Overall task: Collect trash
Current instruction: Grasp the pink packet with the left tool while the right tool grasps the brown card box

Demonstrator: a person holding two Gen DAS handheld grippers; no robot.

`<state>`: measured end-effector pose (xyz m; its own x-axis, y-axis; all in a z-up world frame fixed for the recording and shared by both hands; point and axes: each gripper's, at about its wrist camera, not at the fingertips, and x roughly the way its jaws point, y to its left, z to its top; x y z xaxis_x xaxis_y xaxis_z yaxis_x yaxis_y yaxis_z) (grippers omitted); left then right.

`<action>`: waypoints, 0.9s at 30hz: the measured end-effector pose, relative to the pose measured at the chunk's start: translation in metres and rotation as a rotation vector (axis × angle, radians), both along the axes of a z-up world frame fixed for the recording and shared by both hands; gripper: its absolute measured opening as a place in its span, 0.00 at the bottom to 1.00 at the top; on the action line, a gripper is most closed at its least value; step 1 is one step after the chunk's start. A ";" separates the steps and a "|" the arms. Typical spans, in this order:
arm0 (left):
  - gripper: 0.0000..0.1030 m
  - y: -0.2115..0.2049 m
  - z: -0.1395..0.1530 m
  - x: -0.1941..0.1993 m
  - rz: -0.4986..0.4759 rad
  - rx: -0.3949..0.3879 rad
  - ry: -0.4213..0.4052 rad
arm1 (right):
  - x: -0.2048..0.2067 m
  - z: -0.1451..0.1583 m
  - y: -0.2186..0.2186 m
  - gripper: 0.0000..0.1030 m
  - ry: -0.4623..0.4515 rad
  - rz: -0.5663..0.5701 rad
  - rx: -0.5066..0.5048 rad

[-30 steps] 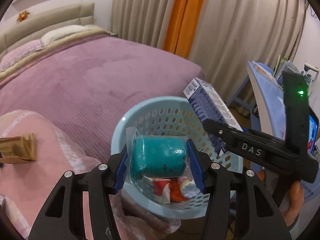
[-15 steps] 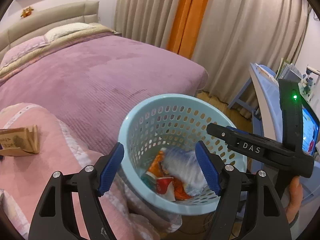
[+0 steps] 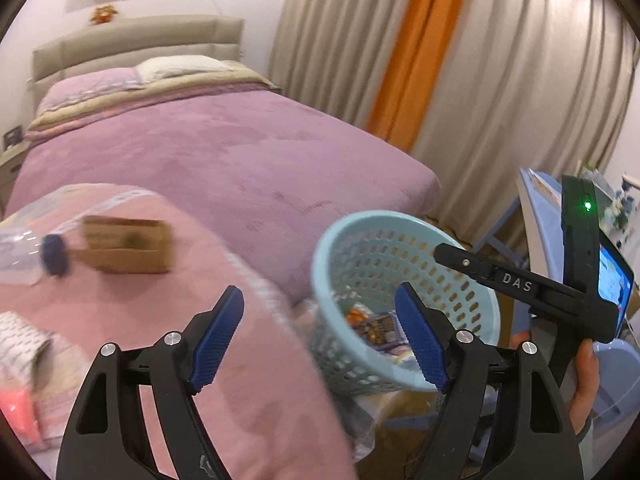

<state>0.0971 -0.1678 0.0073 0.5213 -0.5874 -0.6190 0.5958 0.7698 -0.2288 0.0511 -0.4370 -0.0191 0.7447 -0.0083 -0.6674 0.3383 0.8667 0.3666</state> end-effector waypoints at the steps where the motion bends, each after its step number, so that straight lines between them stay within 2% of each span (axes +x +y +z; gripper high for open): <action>1: 0.74 0.007 0.002 -0.001 0.014 -0.004 -0.004 | 0.001 0.002 0.006 0.55 -0.012 0.013 -0.009; 7: 0.74 0.071 0.012 -0.011 0.175 0.040 -0.060 | 0.009 0.018 0.047 0.55 -0.074 0.121 -0.055; 10: 0.74 0.108 0.013 -0.012 0.288 0.076 -0.062 | 0.016 0.026 0.076 0.55 -0.106 0.202 -0.093; 15: 0.74 0.169 0.006 -0.017 0.424 0.123 -0.045 | 0.029 0.042 0.132 0.57 -0.149 0.348 -0.172; 18: 0.79 0.191 0.000 -0.018 0.459 0.137 -0.021 | 0.039 0.047 0.161 0.60 -0.160 0.414 -0.193; 21: 0.80 0.207 -0.012 -0.013 0.470 0.147 0.020 | 0.056 0.049 0.187 0.61 -0.168 0.479 -0.202; 27: 0.84 0.220 -0.039 0.002 0.483 0.182 0.084 | 0.094 0.047 0.220 0.75 -0.137 0.553 -0.240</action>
